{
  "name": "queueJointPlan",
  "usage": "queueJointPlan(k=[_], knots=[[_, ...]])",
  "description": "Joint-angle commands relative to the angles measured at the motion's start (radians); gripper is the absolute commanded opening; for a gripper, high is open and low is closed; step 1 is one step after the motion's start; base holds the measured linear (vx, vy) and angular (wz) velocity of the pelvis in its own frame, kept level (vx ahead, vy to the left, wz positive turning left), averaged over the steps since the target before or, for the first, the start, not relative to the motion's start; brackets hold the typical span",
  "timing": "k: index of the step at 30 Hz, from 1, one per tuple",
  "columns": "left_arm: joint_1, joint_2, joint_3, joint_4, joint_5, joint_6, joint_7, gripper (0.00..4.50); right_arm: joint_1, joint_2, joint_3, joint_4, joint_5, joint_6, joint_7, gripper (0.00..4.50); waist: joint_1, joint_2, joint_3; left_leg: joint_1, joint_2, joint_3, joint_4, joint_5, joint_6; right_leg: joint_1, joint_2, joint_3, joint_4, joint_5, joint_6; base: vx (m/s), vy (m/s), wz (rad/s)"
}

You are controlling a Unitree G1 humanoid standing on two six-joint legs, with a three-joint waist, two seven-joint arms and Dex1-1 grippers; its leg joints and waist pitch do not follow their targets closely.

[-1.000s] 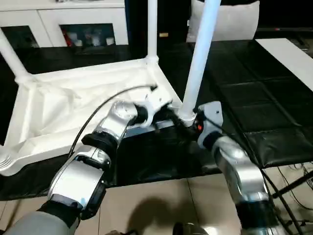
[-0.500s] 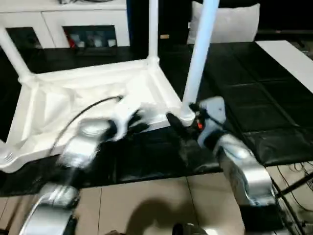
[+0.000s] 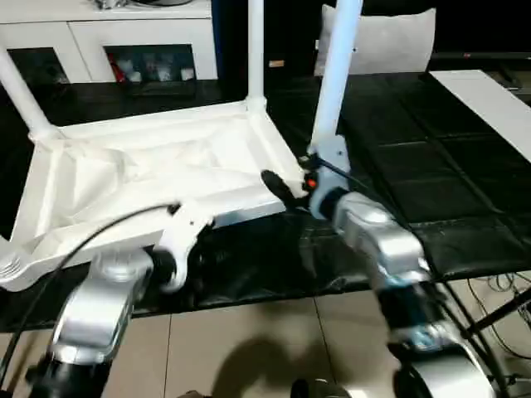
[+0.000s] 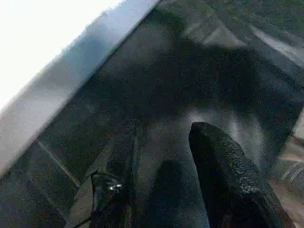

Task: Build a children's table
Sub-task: Rotate leg to tighten, then rotate table base

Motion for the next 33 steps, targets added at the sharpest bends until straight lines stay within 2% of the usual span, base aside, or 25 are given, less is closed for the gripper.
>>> queueJointPlan(k=[1, 2, 3, 4, 5, 6, 8, 10, 12, 14, 16, 17, 18, 20, 21, 23, 24, 27, 30, 31, 32, 33], knots=[[0.001, 0.007, 0.017, -0.04, -0.003, 0.025, 0.01, 2.18, -0.02, -0.004, -0.036, 0.03, -0.01, -0.02, -0.039, 4.5, -0.007, 0.013, -0.078, 0.024, 0.023, -0.009, -0.072, -0.299, 0.015, 0.054, -0.039, 0.045, -0.082, -0.452, -0.114, 0.0, 0.0, 0.0], [0.01, 0.013, 0.015, -0.05, -0.002, 0.035, 0.01, 2.18, -0.032, 0.001, -0.045, 0.051, -0.008, -0.03, -0.057, 4.5, -0.008, 0.013, -0.079, 0.024, 0.025, -0.01, -0.073, -0.302, 0.012, 0.055, -0.041, 0.045, -0.078, -0.45, -0.115, 0.0, 0.0, 0.0], [0.052, 0.06, -0.011, -0.06, 0.01, 0.049, 0.02, 2.18, -0.083, 0.015, -0.088, 0.153, -0.012, -0.089, -0.145, 4.5, -0.017, 0.014, -0.077, 0.016, 0.024, -0.015, -0.076, -0.322, 0.008, 0.059, -0.04, 0.041, -0.075, -0.468, -0.106, 0.0, 0.0, 0.0], [0.052, 0.06, -0.011, -0.06, 0.01, 0.049, 0.02, 2.18, -0.083, 0.015, -0.088, 0.153, -0.012, -0.089, -0.145, 4.5, -0.017, 0.014, -0.077, 0.016, 0.024, -0.015, -0.076, -0.322, 0.008, 0.059, -0.04, 0.041, -0.075, -0.468, -0.106, 0.0, 0.0, 0.0], [0.058, 0.07, -0.017, -0.061, 0.011, 0.053, 0.026, 2.18, -0.092, 0.017, -0.094, 0.172, -0.014, -0.101, -0.16, 4.5, -0.016, 0.016, -0.077, 0.029, 0.021, -0.012, -0.071, -0.344, 0.005, 0.048, -0.039, 0.041, -0.083, -0.491, -0.09, 0.0, 0.0, 0.0], [0.069, 0.079, -0.021, -0.047, 0.021, 0.043, 0.041, 2.18, -0.106, 0.018, -0.117, 0.206, -0.009, -0.125, -0.19, 4.5, -0.015, 0.019, -0.077, 0.032, 0.02, -0.011, -0.07, -0.349, 0.005, 0.045, -0.038, 0.042, -0.085, -0.493, -0.088, 0.0, 0.0, 0.0], [0.088, 0.088, -0.023, -0.016, 0.043, 0.007, 0.07, 2.18, -0.13, 0.006, -0.151, 0.263, -0.011, -0.17, -0.253, 4.5, -0.015, 0.019, -0.076, 0.032, 0.019, -0.013, -0.071, -0.367, 0.003, 0.047, -0.037, 0.038, -0.085, -0.505, -0.083, 0.0, 0.0, 0.0], [0.099, 0.081, -0.017, -0.001, 0.057, -0.008, 0.101, 2.18, -0.148, -0.009, -0.167, 0.307, -0.009, -0.205, -0.284, 4.5, -0.015, 0.02, -0.072, 0.041, 0.019, -0.015, -0.072, -0.408, -0.002, 0.042, -0.035, 0.034, -0.092, -0.529, -0.075, 0.0, 0.0, 0.0], [0.102, 0.079, -0.017, 0.011, 0.065, -0.029, 0.126, 2.18, -0.166, -0.036, -0.185, 0.348, -0.008, -0.237, -0.312, 4.5, -0.017, 0.023, -0.073, 0.04, 0.017, -0.019, -0.072, -0.433, -0.007, 0.049, -0.037, 0.029, -0.092, -0.548, -0.064, 0.0, 0.0, 0.0], [0.096, 0.074, -0.018, 0.027, 0.064, -0.055, 0.146, 2.18, -0.178, -0.059, -0.205, 0.374, -0.005, -0.256, -0.325, 4.5, -0.016, 0.018, -0.078, 0.037, 0.016, -0.018, -0.071, -0.412, -0.003, 0.052, -0.038, 0.033, -0.088, -0.517, -0.07, 0.0, 0.0, 0.0], [0.091, 0.069, -0.02, 0.048, 0.068, -0.096, 0.175, 2.18, -0.189, -0.093, -0.226, 0.403, -0.01, -0.28, -0.33, 4.5, -0.016, 0.013, -0.081, 0.028, 0.016, -0.017, -0.07, -0.381, 0.006, 0.057, -0.039, 0.035, -0.08, -0.488, -0.083, 0.0, 0.0, 0.0], [0.09, 0.067, -0.021, 0.052, 0.069, -0.105, 0.182, 2.18, -0.191, -0.101, -0.229, 0.41, -0.011, -0.285, -0.331, 4.5, -0.014, 0.013, -0.082, 0.029, 0.016, -0.016, -0.07, -0.372, 0.009, 0.057, -0.039, 0.037, -0.081, -0.478, -0.086, 0.0, 0.0, 0.0], [0.089, 0.057, -0.017, 0.064, 0.072, -0.137, 0.201, 2.18, -0.194, -0.136, -0.238, 0.429, -0.013, -0.299, -0.33, 4.5, -0.014, 0.008, -0.084, 0.022, 0.016, -0.014, -0.069, -0.342, 0.017, 0.061, -0.04, 0.039, -0.075, -0.448, -0.101, 0.0, 0.0, 0.0], [0.086, 0.049, -0.014, 0.07, 0.074, -0.149, 0.212, 2.18, -0.193, -0.154, -0.244, 0.434, -0.013, -0.302, -0.329, 4.5, -0.012, 0.009, -0.086, 0.021, 0.016, -0.012, -0.067, -0.324, 0.022, 0.062, -0.041, 0.04, -0.072, -0.431, -0.108, 0.0, 0.0, 0.0], [0.082, 0.041, -0.011, 0.077, 0.074, -0.163, 0.222, 2.18, -0.194, -0.17, -0.25, 0.446, -0.012, -0.311, -0.33, 4.5, -0.013, 0.005, -0.088, 0.013, 0.015, -0.012, -0.067, -0.295, 0.028, 0.068, -0.04, 0.041, -0.067, -0.408, -0.114, 0.0, 0.0, 0.0], [0.073, 0.034, -0.011, 0.091, 0.073, -0.195, 0.241, 2.18, -0.203, -0.196, -0.256, 0.482, -0.01, -0.338, -0.338, 4.5, -0.009, 0.006, -0.089, 0.019, 0.015, -0.007, -0.062, -0.281, 0.036, 0.061, -0.039, 0.042, -0.068, -0.393, -0.124, 0.0, 0.0, 0.0], [0.067, 0.025, -0.007, 0.096, 0.071, -0.2, 0.251, 2.18, -0.203, -0.21, -0.26, 0.49, -0.008, -0.342, -0.336, 4.5, -0.009, 0.006, -0.09, 0.015, 0.015, -0.008, -0.063, -0.271, 0.041, 0.065, -0.039, 0.041, -0.065, -0.386, -0.129, 0.0, 0.0, 0.0], [0.063, -0.013, 0.007, 0.099, 0.052, -0.249, 0.28, 2.18, -0.188, -0.275, -0.274, 0.511, -0.017, -0.357, -0.324, 4.5, -0.006, 0.006, -0.094, 0.012, 0.018, -0.006, -0.06, -0.23, 0.053, 0.069, -0.037, 0.041, -0.058, -0.322, -0.15, 0.0, 0.0, 0.0], [0.073, -0.028, 0.018, 0.095, 0.033, -0.274, 0.287, 2.18, -0.186, -0.286, -0.277, 0.523, -0.017, -0.367, -0.314, 4.5, -0.005, 0.006, -0.095, 0.006, 0.019, -0.006, -0.059, -0.211, 0.063, 0.07, -0.037, 0.04, -0.053, -0.288, -0.165, 0.0, 0.0, 0.0], [0.077, -0.033, 0.02, 0.093, 0.029, -0.281, 0.289, 2.18, -0.181, -0.285, -0.275, 0.515, -0.015, -0.366, -0.304, 4.5, -0.009, 0.003, -0.095, 0.002, 0.018, -0.005, -0.057, -0.215, 0.066, 0.073, -0.038, 0.039, -0.053, -0.294, -0.165, 0.0, 0.0, 0.0], [0.087, -0.043, 0.028, 0.088, 0.02, -0.303, 0.295, 2.18, -0.163, -0.28, -0.267, 0.488, -0.009, -0.359, -0.278, 4.5, -0.008, 0.006, -0.094, 0.003, 0.017, -0.006, -0.056, -0.221, 0.069, 0.073, -0.039, 0.038, -0.055, -0.303, -0.165, 0.0, 0.0, 0.0], [0.095, -0.057, 0.044, 0.088, 0.014, -0.323, 0.315, 2.18, -0.139, -0.268, -0.254, 0.452, -0.002, -0.353, -0.244, 4.5, -0.011, 0.003, -0.092, 0.001, 0.018, -0.005, -0.057, -0.234, 0.074, 0.073, -0.039, 0.037, -0.061, -0.334, -0.152, 0.0, 0.0, 0.0]])
